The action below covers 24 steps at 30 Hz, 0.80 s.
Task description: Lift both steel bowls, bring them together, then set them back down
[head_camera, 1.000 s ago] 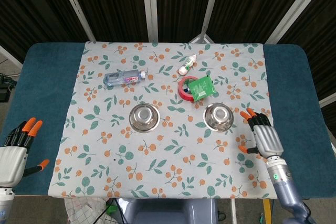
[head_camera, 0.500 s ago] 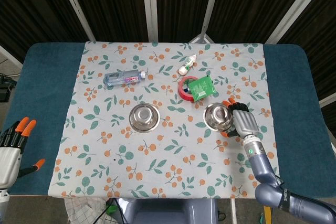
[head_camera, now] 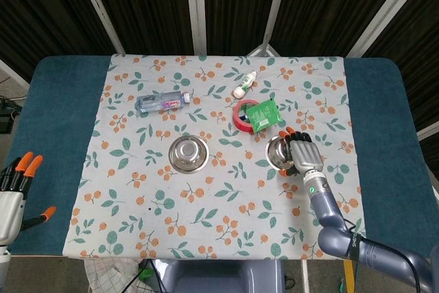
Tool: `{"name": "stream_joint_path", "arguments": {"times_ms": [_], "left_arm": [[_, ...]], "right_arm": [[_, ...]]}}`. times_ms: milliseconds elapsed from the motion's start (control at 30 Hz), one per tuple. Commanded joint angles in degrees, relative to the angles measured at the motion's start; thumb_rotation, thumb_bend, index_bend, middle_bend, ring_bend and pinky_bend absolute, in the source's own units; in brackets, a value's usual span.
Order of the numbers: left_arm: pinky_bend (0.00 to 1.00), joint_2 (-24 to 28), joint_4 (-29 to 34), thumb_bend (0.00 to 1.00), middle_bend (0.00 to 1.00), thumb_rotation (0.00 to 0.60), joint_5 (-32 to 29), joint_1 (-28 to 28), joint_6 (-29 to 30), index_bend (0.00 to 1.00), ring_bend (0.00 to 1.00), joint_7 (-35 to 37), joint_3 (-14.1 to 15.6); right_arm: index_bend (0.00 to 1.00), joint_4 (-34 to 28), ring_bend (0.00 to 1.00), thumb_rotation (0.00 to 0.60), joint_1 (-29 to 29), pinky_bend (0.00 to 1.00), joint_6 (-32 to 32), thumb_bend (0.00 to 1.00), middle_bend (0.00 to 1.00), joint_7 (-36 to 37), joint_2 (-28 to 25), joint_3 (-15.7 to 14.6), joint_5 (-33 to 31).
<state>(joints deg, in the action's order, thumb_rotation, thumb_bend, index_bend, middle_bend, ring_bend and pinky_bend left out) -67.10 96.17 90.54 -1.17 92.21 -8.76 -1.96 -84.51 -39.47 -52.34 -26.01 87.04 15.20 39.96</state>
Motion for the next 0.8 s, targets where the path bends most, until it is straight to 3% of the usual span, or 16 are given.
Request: {"name": "stream_joint_path", "arguments": {"times_ms": [33,167,533,800], "left_arm": [[0.11,-0.01,0.03,0.01,0.0,0.6,-0.04,0.04,0.06,0.06,0.0,-0.06,-0.01],[0.11,-0.05,0.05,0.01,0.0,0.6,-0.2,0.11,0.14,0.06,0.0,-0.14,-0.09],[0.11,-0.29,0.09,0.01,0.0,0.6,-0.29,0.16,0.21,0.06,0.0,-0.21,-0.14],[0.11,-0.41,0.13,0.01,0.0,0.6,-0.35,0.18,0.25,0.06,0.0,-0.36,-0.18]], "right_arm": [[0.14,1.16,0.12,0.6,-0.95,0.03,0.44,0.04,0.0,-0.64,0.67,-0.49,-1.17],[0.14,2.18,0.14,0.6,-1.61,0.04,0.49,0.04,0.0,-0.79,1.17,-1.11,-1.65],[0.18,3.4,0.25,0.6,-2.15,0.22,0.17,0.03,0.0,-0.08,1.4,-2.33,-0.88],[0.19,4.1,0.26,0.6,-2.21,0.23,0.69,0.03,0.02,0.62,1.61,-3.04,-0.42]]}}
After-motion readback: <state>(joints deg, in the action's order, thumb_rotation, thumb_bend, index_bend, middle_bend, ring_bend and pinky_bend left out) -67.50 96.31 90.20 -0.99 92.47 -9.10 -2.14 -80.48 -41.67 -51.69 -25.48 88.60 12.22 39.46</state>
